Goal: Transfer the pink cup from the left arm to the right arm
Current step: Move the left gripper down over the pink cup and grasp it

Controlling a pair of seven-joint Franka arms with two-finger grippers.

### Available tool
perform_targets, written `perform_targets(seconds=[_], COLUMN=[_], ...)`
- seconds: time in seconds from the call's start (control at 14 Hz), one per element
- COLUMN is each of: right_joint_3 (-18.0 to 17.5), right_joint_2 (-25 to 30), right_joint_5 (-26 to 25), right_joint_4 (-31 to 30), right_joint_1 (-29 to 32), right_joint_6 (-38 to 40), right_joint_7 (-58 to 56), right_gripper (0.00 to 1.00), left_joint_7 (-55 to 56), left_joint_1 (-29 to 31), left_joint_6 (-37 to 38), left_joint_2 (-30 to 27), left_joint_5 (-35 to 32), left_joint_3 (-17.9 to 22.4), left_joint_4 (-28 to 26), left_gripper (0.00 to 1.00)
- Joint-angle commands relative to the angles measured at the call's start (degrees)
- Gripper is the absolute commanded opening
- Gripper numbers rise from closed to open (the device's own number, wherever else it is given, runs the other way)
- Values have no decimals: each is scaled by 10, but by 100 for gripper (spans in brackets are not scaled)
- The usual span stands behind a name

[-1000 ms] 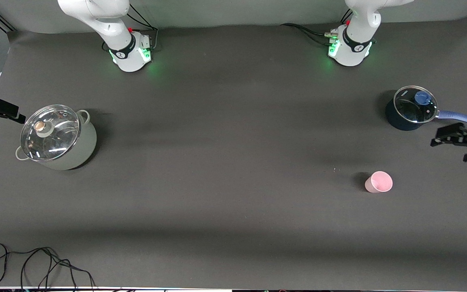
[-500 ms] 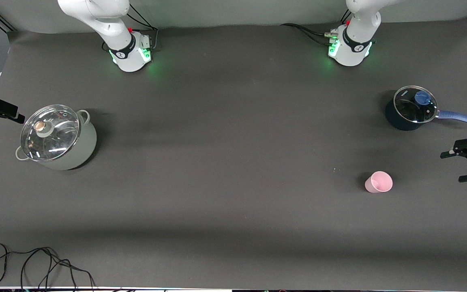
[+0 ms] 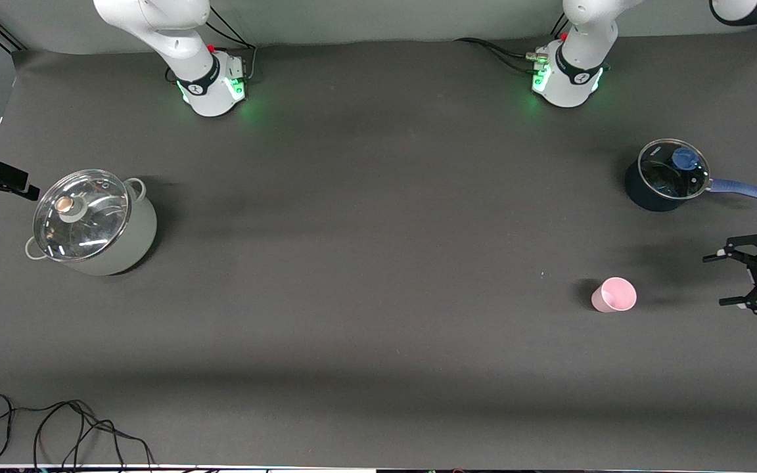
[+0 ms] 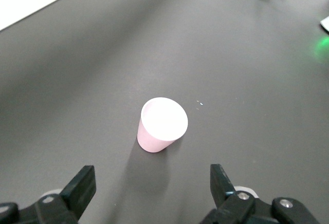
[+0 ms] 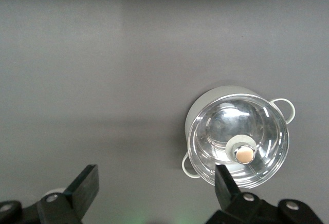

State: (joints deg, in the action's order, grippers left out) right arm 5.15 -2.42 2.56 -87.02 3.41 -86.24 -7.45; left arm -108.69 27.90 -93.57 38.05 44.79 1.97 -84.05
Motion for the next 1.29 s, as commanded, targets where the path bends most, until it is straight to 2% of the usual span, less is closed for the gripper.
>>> perform_targets(seconds=[0.0,0.36,0.57,0.86,1.21], right_joint_3=[1,-2,12,62,62], right_joint_2=[-10,-8,-8,-9,-10], right_joint_5=[10,10,10,52,52], right_joint_4=[15,14,14,12,11], right_joint_1=[-3,-7,3,2,-2], right_joint_6=[2,4,5,5,5], right_joint_7=[2,9,2,-12,-23], right_gripper=[100,100,100,100,100], left_joint_7=[-133,-338,-415,-438,-437], left_joint_1=[29,39,32,13,-15], left_joint_6=[9,-5,-35,-70,-96], left_joint_2=[18,83,112,130,146], left_joint_5=[56,155,195,234,269], left_joint_3=[-7,-6,-7,-13,-27], left_joint_4=[-37,-85,-103,-110,-118], left_gripper=[99,99,99,99,99])
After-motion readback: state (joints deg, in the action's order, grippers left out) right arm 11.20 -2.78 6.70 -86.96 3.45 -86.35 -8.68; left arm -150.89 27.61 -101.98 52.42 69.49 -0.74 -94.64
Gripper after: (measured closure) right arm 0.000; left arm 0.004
